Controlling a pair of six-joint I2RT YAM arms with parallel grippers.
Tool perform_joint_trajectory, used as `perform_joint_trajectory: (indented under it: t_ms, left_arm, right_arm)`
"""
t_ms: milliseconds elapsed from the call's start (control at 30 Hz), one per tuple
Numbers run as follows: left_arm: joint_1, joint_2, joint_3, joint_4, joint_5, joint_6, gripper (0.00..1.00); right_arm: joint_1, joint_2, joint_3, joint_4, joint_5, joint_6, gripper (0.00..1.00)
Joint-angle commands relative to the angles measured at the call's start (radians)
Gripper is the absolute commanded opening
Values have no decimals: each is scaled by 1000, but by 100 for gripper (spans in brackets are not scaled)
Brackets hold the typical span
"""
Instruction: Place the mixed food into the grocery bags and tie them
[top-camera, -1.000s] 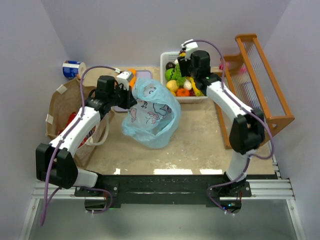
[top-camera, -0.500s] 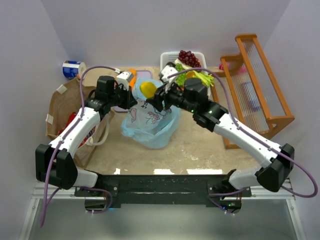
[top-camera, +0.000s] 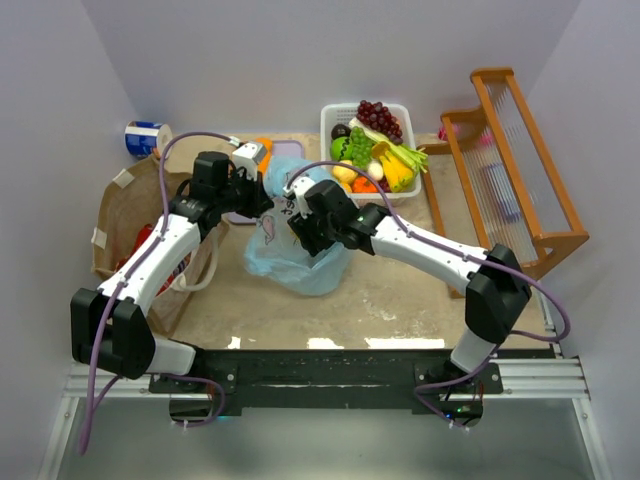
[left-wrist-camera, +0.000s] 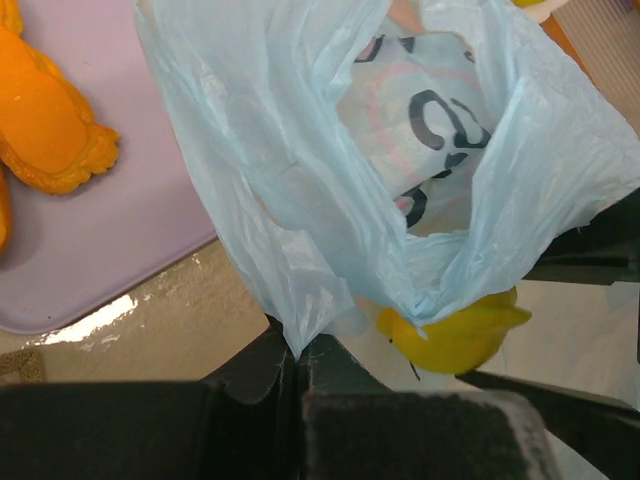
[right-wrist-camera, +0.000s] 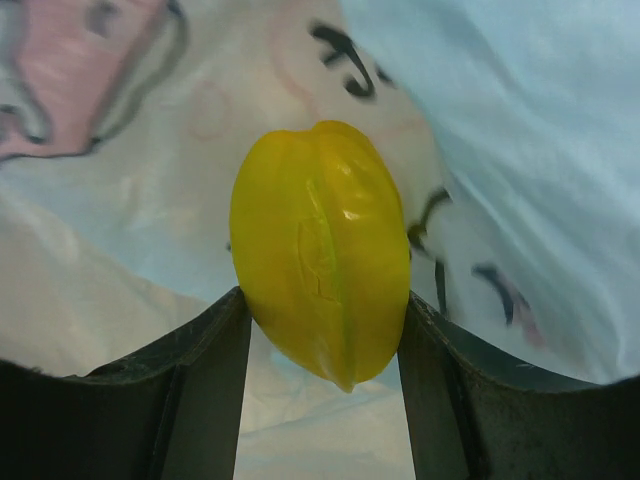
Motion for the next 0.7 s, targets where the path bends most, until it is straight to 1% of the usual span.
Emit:
perform_joint_trajectory:
  t_ms: [0, 100, 200, 333, 367, 400, 433, 467, 500, 567, 633, 667]
  left_arm:
    - [1, -39, -2, 31, -16, -2, 0]
    - [1, -40, -1, 30, -23, 1, 0]
    - [1, -40, 1, 25, -31, 6, 0]
    - [1, -35, 1, 24, -25, 8, 0]
    - [1, -35, 1, 24, -22, 8, 0]
    - [1, -31, 1, 22, -17, 9, 0]
    - [1, -29, 1, 22, -14, 9, 0]
    - [1, -26, 2, 22, -10, 9, 0]
    - [1, -22, 2, 21, -4, 9, 0]
    - [1, -19, 2, 21, 3, 9, 0]
    - [1, -19, 2, 19, 6, 8, 0]
    - [1, -17, 2, 19, 6, 6, 0]
  right_arm:
    - [1, -16, 50, -143, 284, 75, 0]
    - [1, 6, 44, -200, 429, 121, 0]
    - [1, 49, 44, -244, 494, 148, 0]
    - [-2, 96, 62, -280, 522, 171, 1]
    - [-1, 96, 65, -277, 513, 171, 14]
    - [-1, 92, 72, -269, 502, 171, 25]
    - [-1, 87, 75, -264, 464, 165, 40]
    - [-2, 78, 76, -255, 444, 152, 69]
    - [-1, 60, 79, -249, 424, 148, 77]
    - [-1, 35, 84, -231, 363, 123, 87]
    - [1, -8, 82, -202, 312, 100, 91]
    - [1, -23, 81, -191, 248, 82, 92]
